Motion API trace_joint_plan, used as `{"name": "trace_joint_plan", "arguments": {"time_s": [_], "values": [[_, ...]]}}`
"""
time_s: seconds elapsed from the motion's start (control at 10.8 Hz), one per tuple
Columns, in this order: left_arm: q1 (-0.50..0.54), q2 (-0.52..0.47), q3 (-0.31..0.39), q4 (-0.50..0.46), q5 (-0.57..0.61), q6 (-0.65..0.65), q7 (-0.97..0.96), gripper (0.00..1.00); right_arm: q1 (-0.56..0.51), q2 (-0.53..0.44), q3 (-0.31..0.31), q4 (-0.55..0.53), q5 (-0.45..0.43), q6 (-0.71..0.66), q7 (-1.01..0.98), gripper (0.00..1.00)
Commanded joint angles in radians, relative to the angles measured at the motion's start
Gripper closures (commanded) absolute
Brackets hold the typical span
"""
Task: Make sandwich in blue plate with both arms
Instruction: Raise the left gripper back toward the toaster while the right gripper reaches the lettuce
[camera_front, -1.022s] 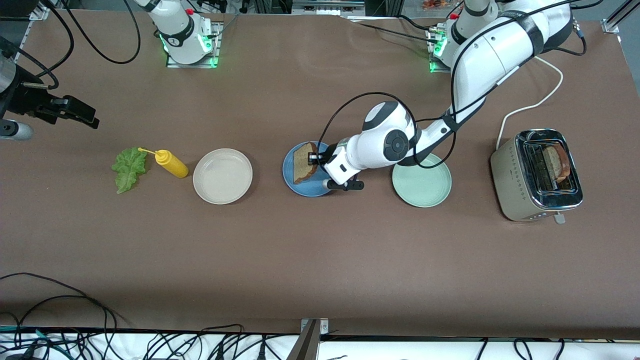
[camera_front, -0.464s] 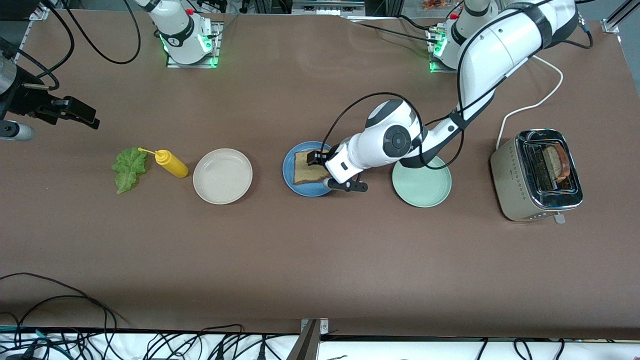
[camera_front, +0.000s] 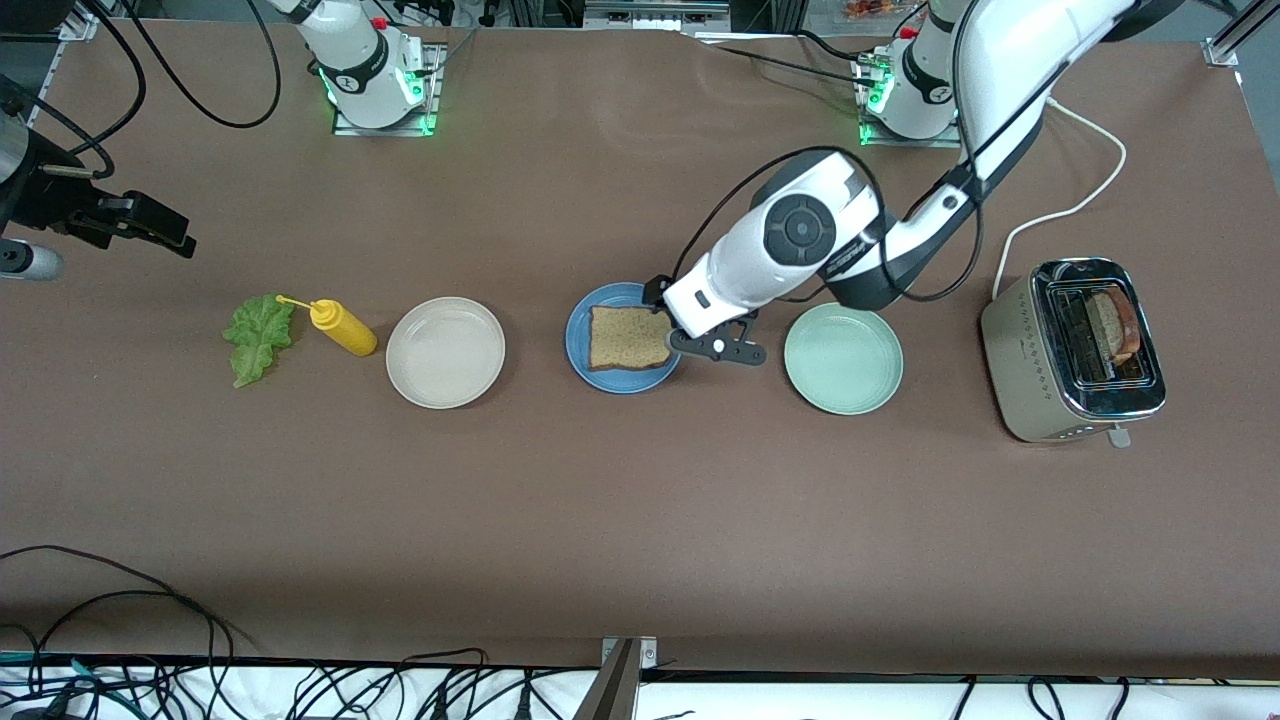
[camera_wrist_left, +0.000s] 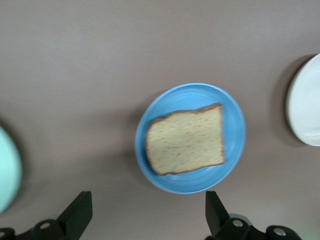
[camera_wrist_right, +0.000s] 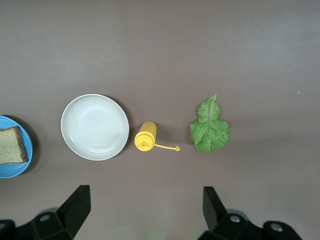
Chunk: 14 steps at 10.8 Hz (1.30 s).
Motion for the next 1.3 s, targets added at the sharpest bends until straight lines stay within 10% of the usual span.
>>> {"name": "trace_joint_plan", "arguments": {"time_s": [0.0, 0.84, 1.21], "values": [[0.048, -0.158, 0.001, -0.04, 0.091, -0.134, -0.009, 0.0, -0.001, -0.004, -0.002, 0.014, -0.012, -0.014, 0.002, 0.0], [0.03, -0.37, 0.239, -0.052, 0.077, -0.221, 0.106, 0.0, 0.009, 0.067, 0.005, 0.008, -0.015, -0.015, -0.007, 0.0], [-0.014, -0.477, 0.453, -0.052, -0.16, -0.291, 0.252, 0.0, 0.006, 0.071, 0.002, 0.013, -0.065, -0.007, -0.007, 0.0]]}}
